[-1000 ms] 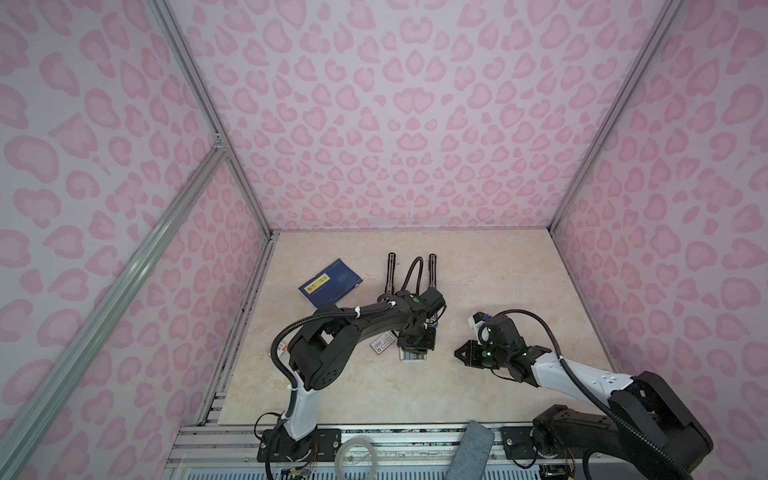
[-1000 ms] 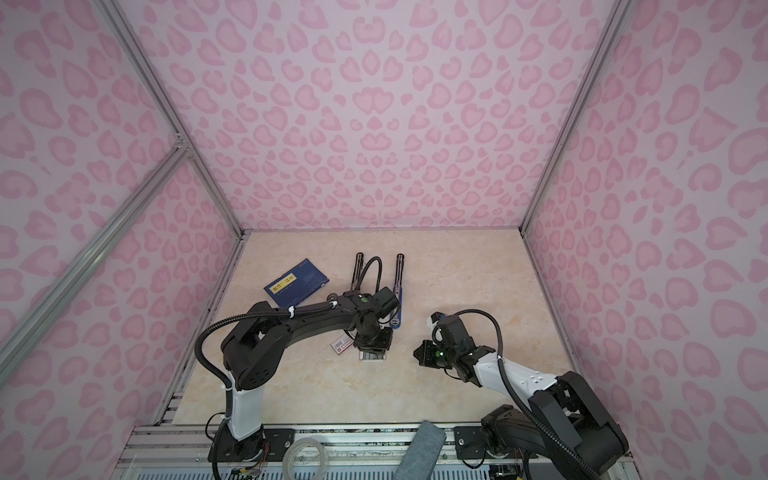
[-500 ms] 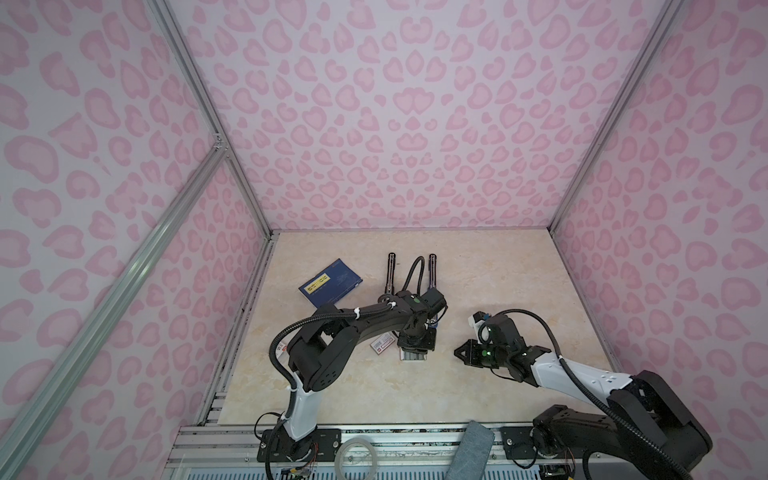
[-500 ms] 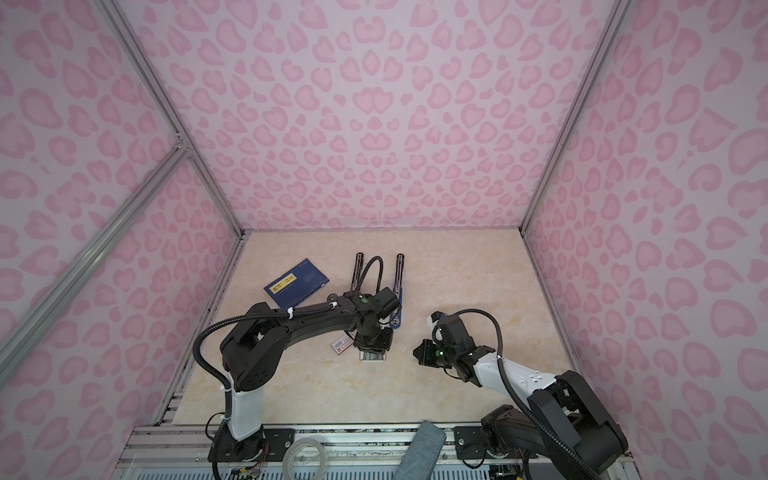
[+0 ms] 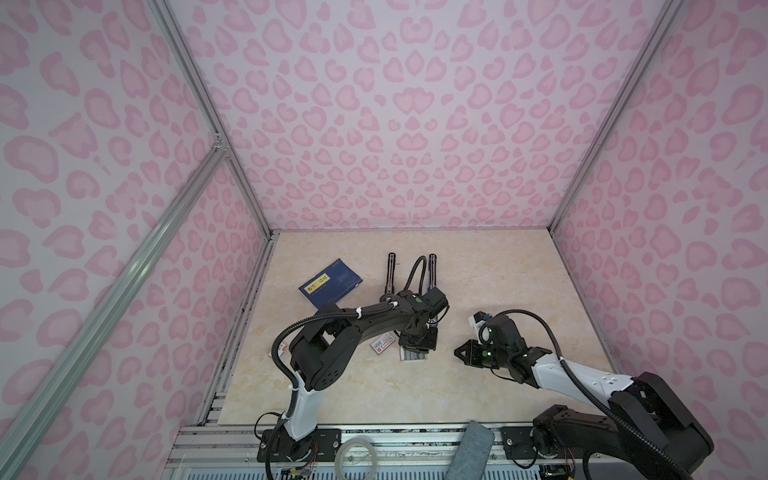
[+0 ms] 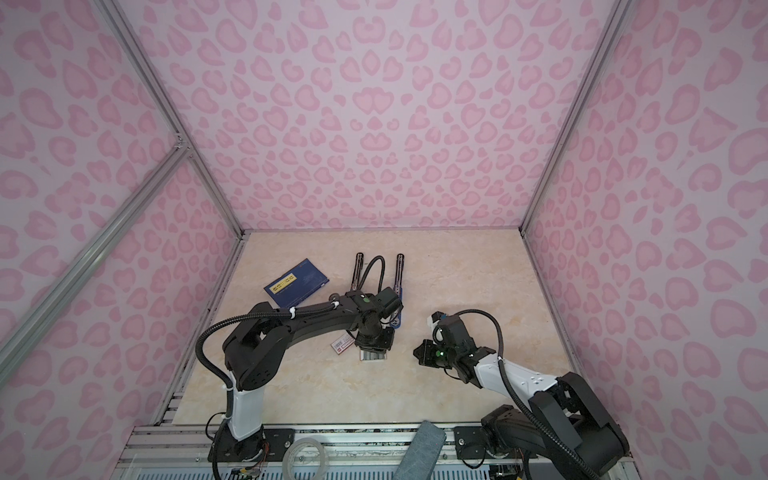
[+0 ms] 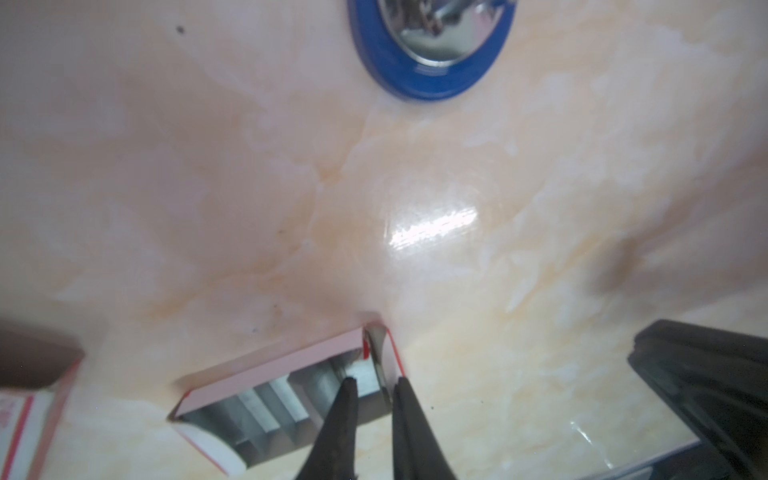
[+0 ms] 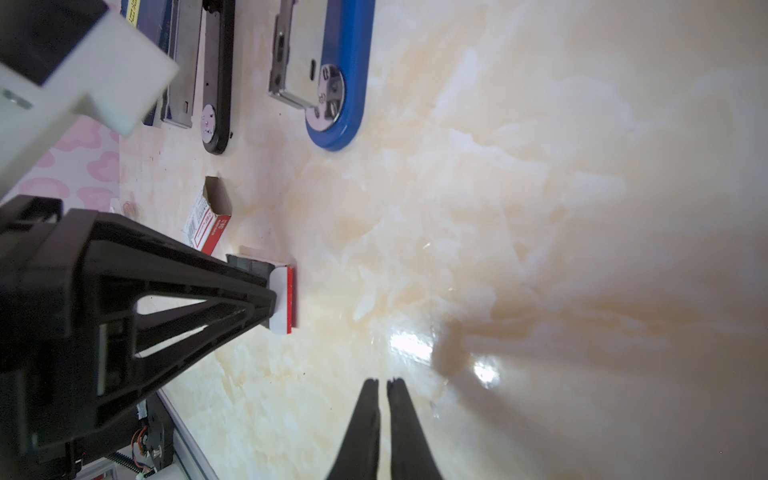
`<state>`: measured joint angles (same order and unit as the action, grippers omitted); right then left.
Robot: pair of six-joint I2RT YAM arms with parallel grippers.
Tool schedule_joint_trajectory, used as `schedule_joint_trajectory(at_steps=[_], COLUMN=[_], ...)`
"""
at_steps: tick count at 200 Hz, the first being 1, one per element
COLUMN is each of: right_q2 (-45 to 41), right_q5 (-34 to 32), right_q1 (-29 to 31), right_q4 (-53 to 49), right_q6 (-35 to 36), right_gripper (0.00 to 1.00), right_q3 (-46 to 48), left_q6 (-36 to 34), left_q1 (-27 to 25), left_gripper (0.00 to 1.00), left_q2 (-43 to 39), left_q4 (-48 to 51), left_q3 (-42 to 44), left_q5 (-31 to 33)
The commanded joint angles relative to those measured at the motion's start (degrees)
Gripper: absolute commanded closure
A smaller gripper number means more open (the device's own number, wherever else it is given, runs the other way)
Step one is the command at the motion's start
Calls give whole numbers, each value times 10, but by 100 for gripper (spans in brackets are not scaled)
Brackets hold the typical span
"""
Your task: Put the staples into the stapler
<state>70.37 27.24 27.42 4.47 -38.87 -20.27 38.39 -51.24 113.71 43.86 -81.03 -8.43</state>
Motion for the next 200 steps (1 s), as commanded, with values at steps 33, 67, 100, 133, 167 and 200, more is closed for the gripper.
schedule_joint_trajectory(at_steps=[33, 67, 100, 133, 167, 200], right_q2=[7, 2, -1, 3, 3, 5], right_q5=[5, 4, 2, 3, 4, 6], right_q1=[1, 1, 0, 0, -2, -3], right_q4=[12, 16, 13, 15, 15, 17], right_q6=[-3, -5, -5, -5, -3, -3], right_gripper=[89, 89, 89, 89, 89, 89], right_q3=[2, 7, 9, 8, 10, 12], left_q6=[9, 5, -1, -6, -9, -13], left_q1=[0, -1, -3, -6, -9, -12], left_gripper=[80, 81, 82, 82, 82, 81], left_q2=[-15, -1, 12, 23, 29, 35], left_q4=[20, 23, 24, 28, 34, 43], left_q3=[9, 3, -9, -24, -34, -45], left_q5=[22, 17, 8, 7, 9, 13])
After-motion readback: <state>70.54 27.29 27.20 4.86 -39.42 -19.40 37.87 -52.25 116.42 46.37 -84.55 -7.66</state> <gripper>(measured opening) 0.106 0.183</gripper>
